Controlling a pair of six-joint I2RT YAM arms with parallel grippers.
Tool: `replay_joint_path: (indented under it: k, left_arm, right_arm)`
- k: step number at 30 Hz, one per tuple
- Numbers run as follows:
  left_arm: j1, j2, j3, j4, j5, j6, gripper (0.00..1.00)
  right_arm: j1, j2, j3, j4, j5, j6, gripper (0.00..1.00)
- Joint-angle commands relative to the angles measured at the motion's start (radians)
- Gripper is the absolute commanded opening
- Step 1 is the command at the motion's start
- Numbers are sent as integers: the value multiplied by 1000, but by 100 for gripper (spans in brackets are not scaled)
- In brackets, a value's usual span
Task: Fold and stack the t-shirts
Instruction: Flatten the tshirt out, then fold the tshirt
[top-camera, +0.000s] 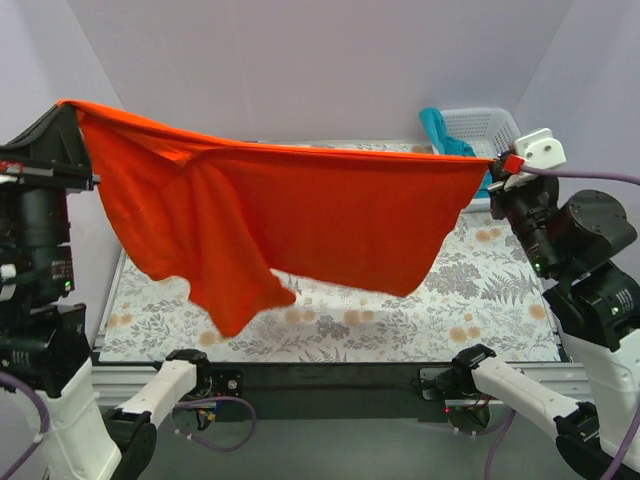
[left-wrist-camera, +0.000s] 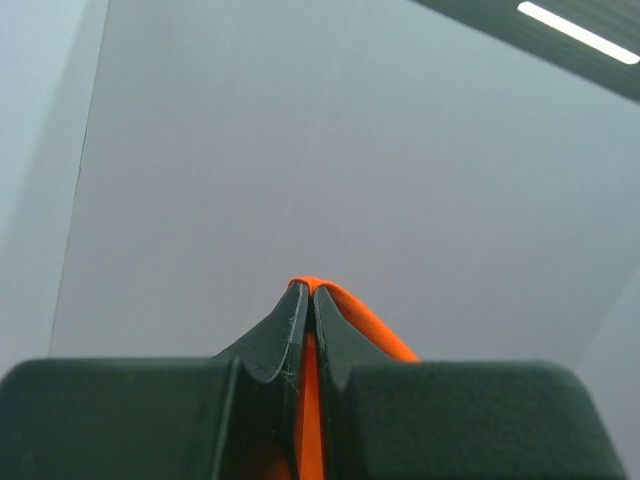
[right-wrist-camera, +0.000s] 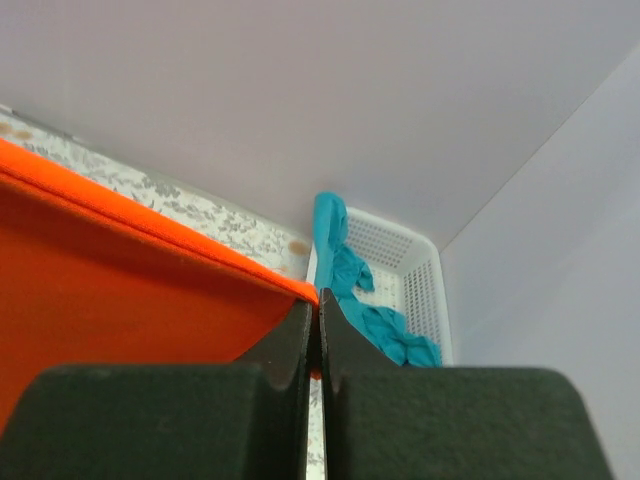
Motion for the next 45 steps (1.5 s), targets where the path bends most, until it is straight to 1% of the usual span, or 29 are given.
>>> replay_joint_path:
  k: [1,4,5,6,7,8,9,11,12,13,14,15,16,17,18,19,21,22,24,28,31,33,35,40,45]
  left_arm:
    - [5,91,-68,8,-13,100,0]
    - [5,166,-165,22,38,126,0]
    - [5,207,-256,54,45,126,0]
    - [5,230,-304,78,57,128,0]
    - [4,279,-349,106,62,128,0]
    - [5,307,-446,165,67,128,0]
    - [5,341,-482,195,71,128,0]
    - [5,460,-541,267,64,120,0]
    - [5,505,-570,288,62,119,0]
    - [5,596,-578,308,41,108,0]
    - [5,644,-581,345,36,103,0]
    - [5,693,-572,359,36,97,0]
    - [5,786,-563,373,36,90,0]
    - [5,831,-544,382,42,80,0]
    - [5,876,-523,385,48,77,0]
    - [4,955,-480,385,53,76,0]
    - [7,1022,-443,397,50,76,0]
    - [7,1075,-406,401,51,79,0]
    - [7,1122,-368,404,53,86,0]
    - [12,1212,-291,411,58,89,0]
    - [13,1232,-230,375,71,54,0]
    - [13,1214,-236,345,90,31,0]
    - [12,1153,-291,336,105,-4,0]
    - [12,986,-416,299,71,-59,0]
    - [13,890,-489,188,39,-148,0]
  right_arm:
    - [-10,47,-26,-37,69,-26,1]
    - [-10,116,-111,-14,135,-42,1]
    - [-10,134,-138,12,182,-55,1]
    - [-8,171,-218,82,204,-71,1]
    - [-10,194,-255,125,224,-88,1]
    - [-13,218,-287,164,239,-102,1]
    - [-17,279,-353,252,266,-127,1]
    - [-34,352,-411,343,265,-151,1]
    - [-40,433,-456,398,262,-177,1]
    - [-48,479,-476,499,264,-193,1]
    - [-65,525,-488,561,270,-205,1]
    - [-74,624,-494,613,273,-213,1]
    - [-83,677,-481,648,277,-228,1]
    - [-100,732,-465,705,297,-234,1]
    - [-108,831,-439,715,300,-242,1]
    - [-115,878,-413,721,299,-249,1]
    - [-134,994,-344,751,313,-288,1]
    - [-138,1024,-326,762,314,-303,1]
    - [-148,1088,-284,802,320,-348,1]
    - [-169,1159,-237,860,317,-395,1]
    - [-180,1208,-192,874,336,-423,1]
    - [-183,1213,-183,877,348,-437,1]
    - [-183,1196,-194,877,334,-431,1]
    - [-183,1115,-270,876,300,-389,1]
    - [-183,1046,-350,877,282,-358,1]
